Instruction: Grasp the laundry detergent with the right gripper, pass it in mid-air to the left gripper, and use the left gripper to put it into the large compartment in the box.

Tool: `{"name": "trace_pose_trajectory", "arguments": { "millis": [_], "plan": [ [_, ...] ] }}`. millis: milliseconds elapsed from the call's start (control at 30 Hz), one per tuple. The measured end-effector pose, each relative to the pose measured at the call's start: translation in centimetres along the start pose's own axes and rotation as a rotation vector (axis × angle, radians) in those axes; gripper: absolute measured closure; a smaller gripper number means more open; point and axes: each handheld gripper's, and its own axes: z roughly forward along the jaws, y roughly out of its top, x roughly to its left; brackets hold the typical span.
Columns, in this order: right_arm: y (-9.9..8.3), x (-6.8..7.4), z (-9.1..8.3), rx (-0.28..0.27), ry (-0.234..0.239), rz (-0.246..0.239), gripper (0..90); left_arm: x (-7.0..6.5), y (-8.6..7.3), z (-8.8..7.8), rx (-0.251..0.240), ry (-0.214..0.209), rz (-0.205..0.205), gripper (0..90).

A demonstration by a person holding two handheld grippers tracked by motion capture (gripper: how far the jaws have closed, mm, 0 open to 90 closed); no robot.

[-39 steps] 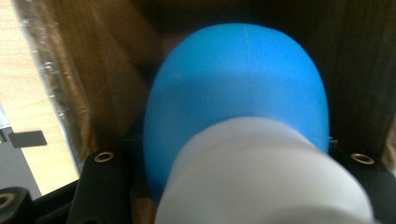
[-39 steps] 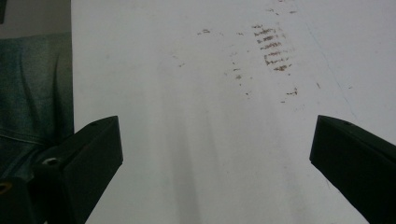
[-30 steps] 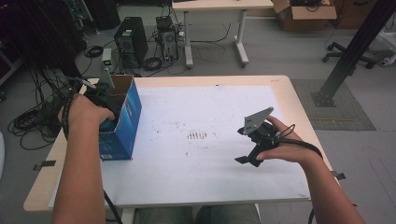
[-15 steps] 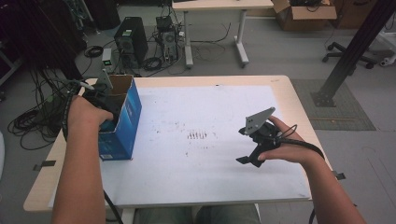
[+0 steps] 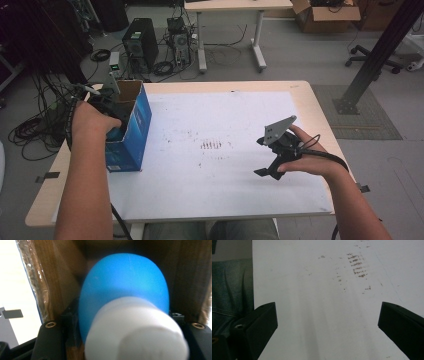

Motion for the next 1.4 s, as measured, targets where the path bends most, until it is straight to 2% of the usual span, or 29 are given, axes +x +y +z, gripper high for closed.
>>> {"name": "trace_pose_trajectory", "arguments": {
  "millis": [500,900,1167,1267,1400],
  "plan": [
    [0.1,0.4,-0.3,-0.012,-0.001,-0.003,2.5,-0.6,-0.6,-2.0,-0.025,0.018,0.017,30.9],
    [0.5,0.8,-0.9,-0.02,-0.009,-0.014,2.6,-0.7,-1.4,-3.9,-0.043,0.01,0.021,24.9],
    [0.6,1.0,-1.2,-0.025,-0.013,-0.021,2.6,-1.7,-1.8,-5.2,-0.049,0.007,0.052,18.8],
    [0.5,1.0,-1.4,-0.032,-0.018,-0.017,2.5,-2.4,-2.0,-5.6,-0.043,0.0,0.079,16.6],
    [0.5,1.1,-1.5,-0.028,-0.018,-0.018,2.6,-3.6,-2.3,-6.4,-0.044,0.023,0.119,11.0]
  ]
}}
